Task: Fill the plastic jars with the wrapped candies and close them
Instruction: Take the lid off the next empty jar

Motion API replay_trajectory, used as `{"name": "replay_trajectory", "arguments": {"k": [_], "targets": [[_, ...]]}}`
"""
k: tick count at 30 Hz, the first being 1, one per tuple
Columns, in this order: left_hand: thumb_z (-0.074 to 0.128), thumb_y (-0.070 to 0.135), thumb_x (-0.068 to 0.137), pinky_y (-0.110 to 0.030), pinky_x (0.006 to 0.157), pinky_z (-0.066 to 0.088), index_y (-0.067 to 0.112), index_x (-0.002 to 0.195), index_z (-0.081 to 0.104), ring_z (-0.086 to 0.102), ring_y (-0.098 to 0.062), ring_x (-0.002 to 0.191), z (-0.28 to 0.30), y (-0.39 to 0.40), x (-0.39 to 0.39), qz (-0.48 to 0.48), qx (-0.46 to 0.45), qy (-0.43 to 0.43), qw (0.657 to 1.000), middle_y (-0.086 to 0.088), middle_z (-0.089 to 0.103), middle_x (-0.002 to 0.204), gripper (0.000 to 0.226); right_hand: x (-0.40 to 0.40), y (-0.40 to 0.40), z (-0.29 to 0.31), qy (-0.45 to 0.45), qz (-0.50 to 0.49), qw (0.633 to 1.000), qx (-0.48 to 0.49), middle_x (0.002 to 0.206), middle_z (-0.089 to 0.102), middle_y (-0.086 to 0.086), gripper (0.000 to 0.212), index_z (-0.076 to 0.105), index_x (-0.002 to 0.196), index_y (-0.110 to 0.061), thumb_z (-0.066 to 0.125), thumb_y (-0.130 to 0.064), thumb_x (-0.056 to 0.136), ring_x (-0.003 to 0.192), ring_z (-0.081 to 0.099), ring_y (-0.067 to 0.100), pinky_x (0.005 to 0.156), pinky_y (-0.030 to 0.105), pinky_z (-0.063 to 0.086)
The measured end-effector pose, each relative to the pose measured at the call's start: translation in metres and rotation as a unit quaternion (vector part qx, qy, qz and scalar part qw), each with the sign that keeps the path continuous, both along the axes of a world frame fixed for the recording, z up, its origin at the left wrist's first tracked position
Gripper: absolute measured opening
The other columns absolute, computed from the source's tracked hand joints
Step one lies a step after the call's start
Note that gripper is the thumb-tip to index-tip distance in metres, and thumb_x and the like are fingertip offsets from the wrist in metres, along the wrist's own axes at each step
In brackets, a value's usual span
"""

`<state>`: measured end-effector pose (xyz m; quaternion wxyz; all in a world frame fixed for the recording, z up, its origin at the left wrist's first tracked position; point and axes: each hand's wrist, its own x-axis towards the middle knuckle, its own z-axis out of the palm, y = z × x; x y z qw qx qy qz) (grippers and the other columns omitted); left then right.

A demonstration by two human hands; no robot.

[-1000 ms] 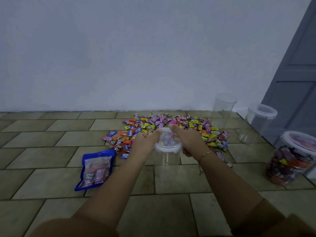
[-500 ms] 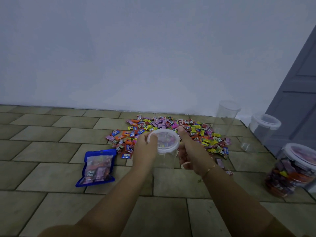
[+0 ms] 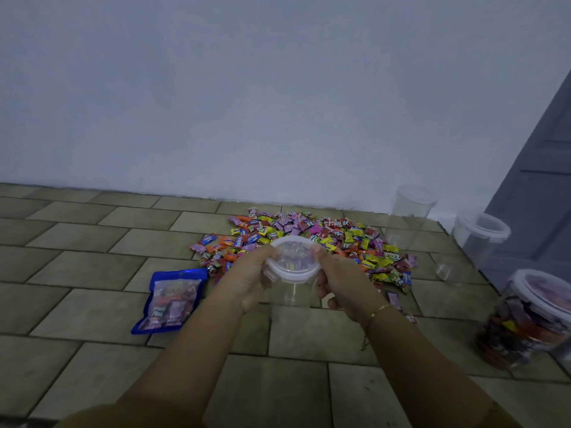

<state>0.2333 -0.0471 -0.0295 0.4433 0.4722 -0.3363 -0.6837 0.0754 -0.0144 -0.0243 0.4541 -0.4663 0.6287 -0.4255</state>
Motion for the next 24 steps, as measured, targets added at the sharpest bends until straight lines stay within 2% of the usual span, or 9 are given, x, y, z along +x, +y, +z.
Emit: {"name": "replay_trajectory", "arguments": {"k": [3,6,8,10,12,16,18,24], "targets": [[0.053,0.001,0.078,-0.027,0.064,0.038,0.006,0.084,0.062,0.052,-0.019,0.073,0.002,0.001,0.003,-0.023,0.044,0.069,0.996,-0.008,0.061,0.082,0.013,-0.002,-0.002,-0.001,0.006,-0.005,1.0,-0.017,0.054,0.049,0.003,0.052,0.049,0.062,-0.011,0.044,-0.053,0.093,0.047,0.047,0.016,0.041,0.017,0.033],[0.058,0.001,0.061,-0.028,0.066,0.041,0.004,0.089,0.062,0.055,-0.023,0.079,0.004,0.002,0.004,-0.035,0.062,0.09,0.993,-0.011,0.062,0.09,0.029,-0.001,-0.006,-0.001,0.006,-0.007,1.0,-0.026,0.058,0.049,0.003,0.049,0.051,0.067,-0.01,0.046,-0.051,0.092,0.046,0.048,0.015,0.04,0.018,0.033],[0.058,0.0,0.064,-0.029,0.068,0.042,0.003,0.091,0.063,0.054,-0.023,0.08,0.004,0.003,0.004,-0.034,0.073,0.08,0.994,-0.012,0.061,0.092,0.028,-0.001,-0.01,-0.001,0.041,-0.019,0.998,-0.055,0.062,0.051,0.008,0.048,0.052,0.07,-0.008,0.047,-0.05,0.092,0.046,0.047,0.016,0.042,0.022,0.035],[0.056,0.0,0.071,-0.029,0.069,0.041,0.003,0.091,0.063,0.053,-0.023,0.08,0.004,0.004,0.003,-0.029,0.078,0.069,0.994,-0.012,0.06,0.091,0.022,-0.001,-0.015,-0.002,0.086,-0.027,0.992,-0.089,0.065,0.049,0.015,0.048,0.051,0.068,-0.007,0.048,-0.048,0.093,0.053,0.046,0.022,0.051,0.029,0.038],[0.057,0.0,0.065,-0.03,0.069,0.042,0.003,0.089,0.064,0.054,-0.023,0.079,0.006,0.006,0.003,-0.036,0.082,0.07,0.994,-0.012,0.061,0.088,0.025,0.003,-0.019,-0.002,0.091,-0.019,0.991,-0.1,0.067,0.044,0.015,0.046,0.049,0.068,-0.009,0.048,-0.048,0.092,0.061,0.041,0.023,0.058,0.034,0.036],[0.056,0.001,0.061,-0.038,0.079,0.044,0.004,0.087,0.064,0.055,-0.026,0.084,0.014,0.007,0.007,-0.08,0.102,0.059,0.99,-0.012,0.062,0.087,0.027,0.011,-0.024,-0.005,0.107,0.01,0.989,-0.1,0.065,0.039,0.008,0.044,0.043,0.066,-0.013,0.053,-0.05,0.089,0.059,0.037,0.019,0.058,0.031,0.031],[0.057,0.003,0.061,-0.041,0.083,0.041,0.007,0.088,0.062,0.053,-0.027,0.089,0.016,0.007,0.009,-0.095,0.111,0.035,0.989,-0.011,0.059,0.091,0.028,0.012,-0.027,-0.006,0.103,0.017,0.989,-0.108,0.066,0.039,0.011,0.044,0.043,0.063,-0.013,0.055,-0.047,0.089,0.06,0.037,0.019,0.059,0.032,0.03],[0.057,0.0,0.06,-0.044,0.078,0.043,0.009,0.091,0.058,0.052,-0.027,0.084,0.021,0.005,0.009,-0.089,0.102,0.019,0.991,-0.011,0.058,0.088,0.032,0.012,-0.035,-0.002,0.103,0.032,0.987,-0.116,0.063,0.04,0.013,0.044,0.047,0.063,-0.01,0.059,-0.045,0.088,0.057,0.039,0.02,0.056,0.034,0.035]]}}
